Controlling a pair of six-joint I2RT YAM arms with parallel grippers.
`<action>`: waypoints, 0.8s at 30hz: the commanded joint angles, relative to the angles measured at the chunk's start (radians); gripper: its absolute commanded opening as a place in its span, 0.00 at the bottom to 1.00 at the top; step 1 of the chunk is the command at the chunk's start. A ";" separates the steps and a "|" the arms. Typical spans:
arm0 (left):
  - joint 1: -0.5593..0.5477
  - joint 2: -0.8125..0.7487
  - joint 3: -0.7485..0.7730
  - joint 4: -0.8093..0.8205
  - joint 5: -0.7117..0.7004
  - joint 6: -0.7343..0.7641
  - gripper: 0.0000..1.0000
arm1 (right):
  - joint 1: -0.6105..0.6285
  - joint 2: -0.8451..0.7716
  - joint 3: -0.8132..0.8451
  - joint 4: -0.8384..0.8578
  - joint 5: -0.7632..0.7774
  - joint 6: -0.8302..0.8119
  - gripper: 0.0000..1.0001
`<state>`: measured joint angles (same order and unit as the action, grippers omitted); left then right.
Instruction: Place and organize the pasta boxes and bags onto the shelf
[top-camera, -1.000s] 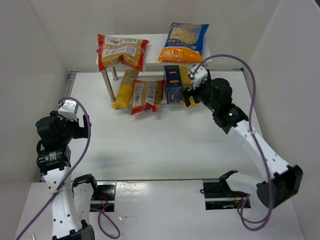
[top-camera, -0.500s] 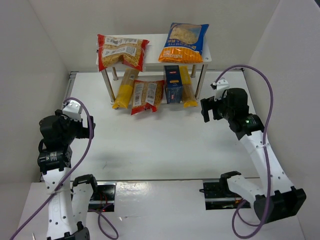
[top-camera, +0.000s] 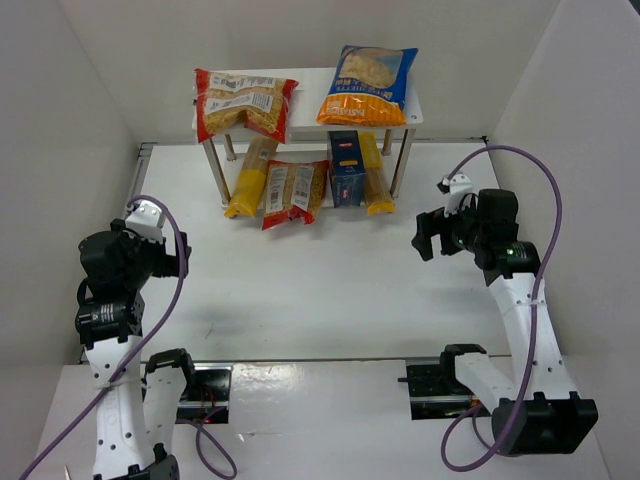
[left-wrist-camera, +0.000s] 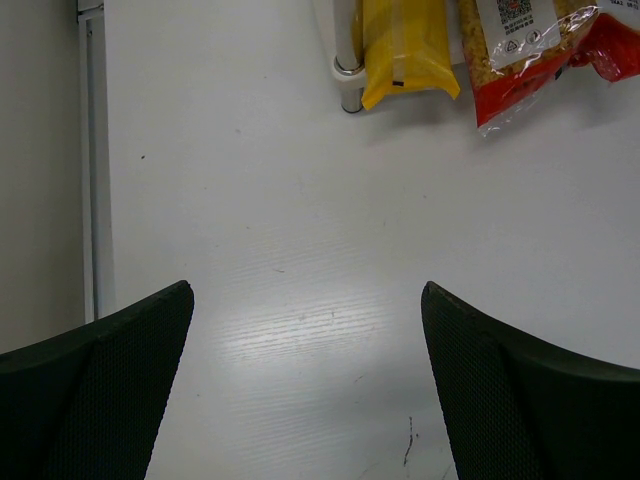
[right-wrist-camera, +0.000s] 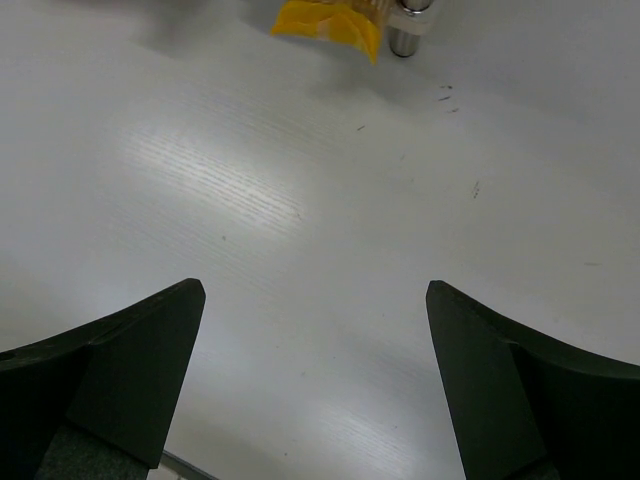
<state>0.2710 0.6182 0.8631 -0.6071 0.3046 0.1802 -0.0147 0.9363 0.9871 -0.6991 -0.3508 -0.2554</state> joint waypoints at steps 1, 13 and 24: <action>-0.006 -0.009 -0.001 0.020 0.008 -0.004 1.00 | 0.018 0.002 0.008 -0.042 -0.124 -0.109 1.00; -0.006 -0.009 -0.001 0.020 0.018 0.005 1.00 | 0.041 -0.044 0.047 -0.188 -0.347 -0.317 1.00; -0.006 -0.009 -0.001 0.020 0.018 0.005 1.00 | 0.041 -0.044 0.047 -0.168 -0.329 -0.295 1.00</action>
<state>0.2710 0.6182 0.8631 -0.6071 0.3050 0.1806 0.0193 0.9054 0.9894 -0.8566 -0.6559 -0.5449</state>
